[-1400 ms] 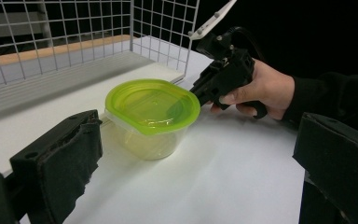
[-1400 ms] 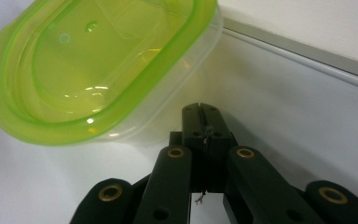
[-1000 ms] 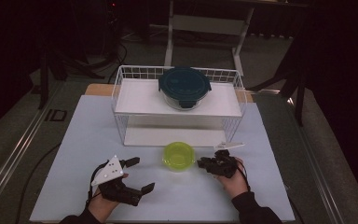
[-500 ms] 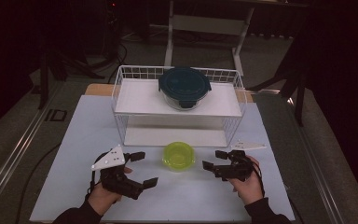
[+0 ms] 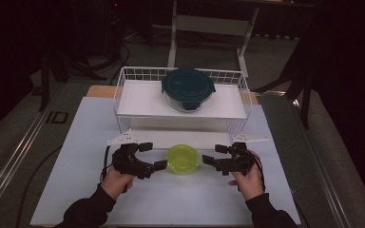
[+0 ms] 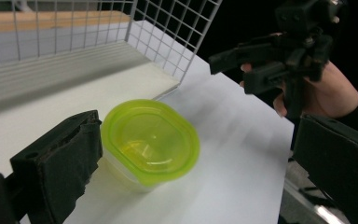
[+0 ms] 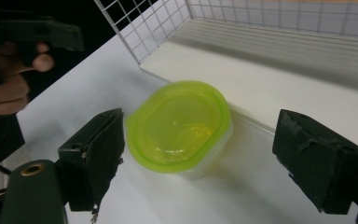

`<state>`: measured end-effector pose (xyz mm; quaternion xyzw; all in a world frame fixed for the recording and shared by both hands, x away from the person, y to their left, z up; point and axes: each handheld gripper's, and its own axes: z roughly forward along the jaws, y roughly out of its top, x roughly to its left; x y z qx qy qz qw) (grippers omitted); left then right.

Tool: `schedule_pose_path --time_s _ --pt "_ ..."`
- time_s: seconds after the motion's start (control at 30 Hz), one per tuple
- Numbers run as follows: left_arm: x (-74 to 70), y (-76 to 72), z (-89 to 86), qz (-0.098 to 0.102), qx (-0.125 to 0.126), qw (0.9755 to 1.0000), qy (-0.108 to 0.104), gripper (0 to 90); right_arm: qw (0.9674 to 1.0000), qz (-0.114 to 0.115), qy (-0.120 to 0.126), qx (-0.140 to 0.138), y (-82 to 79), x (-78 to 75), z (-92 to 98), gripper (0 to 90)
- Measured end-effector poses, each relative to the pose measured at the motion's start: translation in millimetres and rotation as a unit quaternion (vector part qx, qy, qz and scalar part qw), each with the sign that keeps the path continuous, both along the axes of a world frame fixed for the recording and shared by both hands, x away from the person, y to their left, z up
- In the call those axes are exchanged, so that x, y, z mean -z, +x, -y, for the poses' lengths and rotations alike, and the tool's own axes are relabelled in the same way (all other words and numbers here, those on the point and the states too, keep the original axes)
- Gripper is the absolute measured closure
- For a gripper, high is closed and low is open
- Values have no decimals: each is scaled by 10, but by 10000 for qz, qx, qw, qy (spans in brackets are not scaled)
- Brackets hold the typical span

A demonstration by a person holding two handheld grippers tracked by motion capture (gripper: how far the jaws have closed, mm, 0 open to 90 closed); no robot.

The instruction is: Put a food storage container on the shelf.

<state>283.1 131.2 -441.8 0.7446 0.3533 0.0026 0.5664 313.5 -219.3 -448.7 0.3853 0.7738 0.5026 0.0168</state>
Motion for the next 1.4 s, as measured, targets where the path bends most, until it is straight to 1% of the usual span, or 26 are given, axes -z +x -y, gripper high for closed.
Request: schedule_pose_path --time_s 0.07,0.13,0.17,0.2,0.23,0.33,0.37,0.4,0.43,0.47,0.5,0.53,0.57,0.6,0.63,0.67,0.7,0.73,0.83,0.93,1.0,1.1,1.13,1.23,1.33,1.4 --pt "26 45 25 -46 -49 10000 46 11 10000 -33 15 -51 23 8 -9 166" --pt "78 118 66 -243 -108 9996 69 42 9989 -465 69 -6 104 52 -54 158" --pt "78 118 66 -243 -108 9996 69 42 9989 -465 69 -6 104 52 -54 158" --pt "121 166 96 -391 -164 9991 81 42 9969 -767 153 9 152 90 -88 144" --pt "121 166 96 -391 -164 9991 81 53 9969 -767 153 9 152 90 -88 144" --pt "222 282 140 -880 -207 9958 141 73 9940 -1069 136 190 229 159 -123 150" --pt "222 282 140 -880 -207 9958 141 74 9940 -1069 136 190 229 159 -123 150" --pt "275 329 147 -1151 -281 9929 121 100 9911 -1277 254 286 268 195 -109 181" --pt "275 329 147 -1151 -281 9929 121 110 9911 -1277 254 286 268 195 -109 181" --pt "333 377 146 -1456 -352 9887 92 137 9889 -1407 303 368 294 232 -101 224" --pt "333 377 146 -1456 -352 9887 92 146 9889 -1407 303 368 294 232 -101 224" --pt "396 421 154 -1746 -474 9834 153 151 9857 -1595 323 436 318 275 -103 251" --pt "396 421 154 -1746 -474 9834 153 167 9857 -1595 323 436 318 275 -103 251" --pt "464 462 157 -1988 -549 9784 108 186 9826 -1760 347 479 339 319 -114 288" --pt "464 462 157 -1988 -549 9784 108 203 9826 -1760 347 479 339 319 -114 288" --pt "514 486 166 -2149 -630 9746 53 226 9799 -1897 344 510 355 360 -140 335" --pt "514 486 166 -2149 -630 9746 53 231 9799 -1897 344 510 355 360 -140 335" --pt "556 512 174 -2306 -681 9707 6 269 9770 -2039 304 554 368 400 -174 386" --pt "587 530 176 -2381 -725 9685 -39 360 9743 -2149 283 618 382 435 -200 452" --pt "625 545 197 -2540 -692 9647 -86 481 9681 -2387 327 683 402 499 -222 577" --pt "635 548 207 -2564 -649 9644 -92 535 9653 -2503 288 685 403 527 -235 617" --pt "660 557 223 -2705 -627 9607 -19 640 9639 -2568 288 646 402 548 -238 665" --pt "682 561 233 -2839 -604 9569 -85 681 9633 -2591 325 615 399 550 -236 718" --pt "678 551 241 -2787 -593 9585 -14 726 9622 -2635 361 590 392 544 -247 736" --pt "689 535 215 -2945 -638 9535 -75 748 9621 -2650 373 524 370 530 -271 753" --pt "675 520 211 -2975 -642 9526 -36 756 9622 -2645 365 534 356 519 -281 762"
